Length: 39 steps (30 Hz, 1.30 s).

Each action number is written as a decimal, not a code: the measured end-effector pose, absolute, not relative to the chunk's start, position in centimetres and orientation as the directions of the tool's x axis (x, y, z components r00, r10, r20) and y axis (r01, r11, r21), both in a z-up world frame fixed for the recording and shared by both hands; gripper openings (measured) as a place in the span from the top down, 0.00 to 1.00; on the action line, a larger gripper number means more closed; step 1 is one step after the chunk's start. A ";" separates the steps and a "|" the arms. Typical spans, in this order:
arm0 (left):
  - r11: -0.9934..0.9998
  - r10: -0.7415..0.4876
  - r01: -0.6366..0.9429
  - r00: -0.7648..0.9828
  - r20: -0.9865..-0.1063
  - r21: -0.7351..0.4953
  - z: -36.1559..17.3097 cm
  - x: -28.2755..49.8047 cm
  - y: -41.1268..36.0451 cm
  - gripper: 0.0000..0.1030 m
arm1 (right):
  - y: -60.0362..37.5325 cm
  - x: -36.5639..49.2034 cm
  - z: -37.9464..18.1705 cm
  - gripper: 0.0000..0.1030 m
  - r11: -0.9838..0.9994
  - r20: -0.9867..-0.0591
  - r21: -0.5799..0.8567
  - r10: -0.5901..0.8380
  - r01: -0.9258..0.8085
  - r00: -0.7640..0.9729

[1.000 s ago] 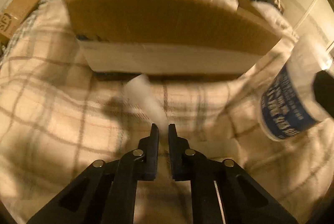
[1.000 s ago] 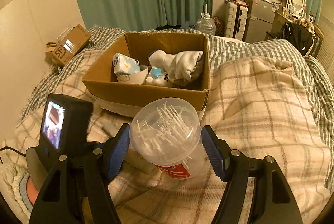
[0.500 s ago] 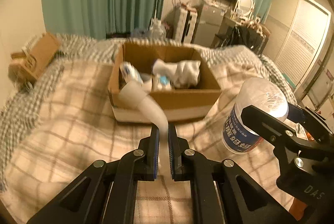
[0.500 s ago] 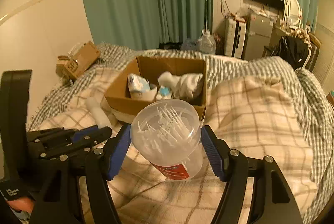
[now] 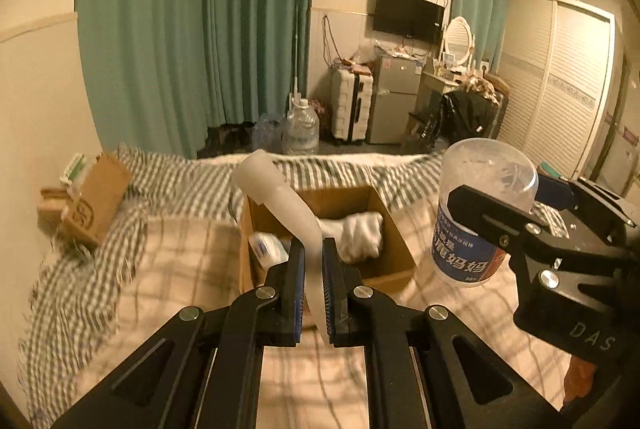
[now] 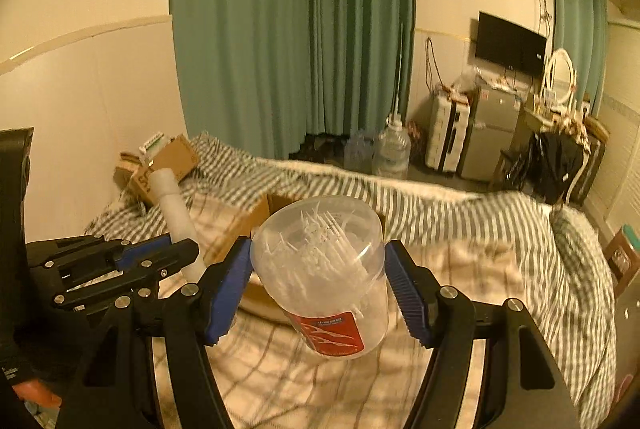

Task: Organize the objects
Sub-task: 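Lower the tube and cup into the box and open both tools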

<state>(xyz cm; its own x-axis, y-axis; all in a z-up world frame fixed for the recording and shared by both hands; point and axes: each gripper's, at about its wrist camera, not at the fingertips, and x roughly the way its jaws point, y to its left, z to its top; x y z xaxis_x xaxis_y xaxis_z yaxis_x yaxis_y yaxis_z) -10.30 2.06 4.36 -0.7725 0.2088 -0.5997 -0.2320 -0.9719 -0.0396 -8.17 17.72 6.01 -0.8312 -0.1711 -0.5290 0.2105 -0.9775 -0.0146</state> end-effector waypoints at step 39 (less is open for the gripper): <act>-0.981 0.144 -0.188 -0.572 -0.808 -0.042 -9.8 -29.0 4.4 0.41 | 22.1 -28.8 -6.8 0.24 -0.974 -0.718 0.200 -0.220 0.107 -0.660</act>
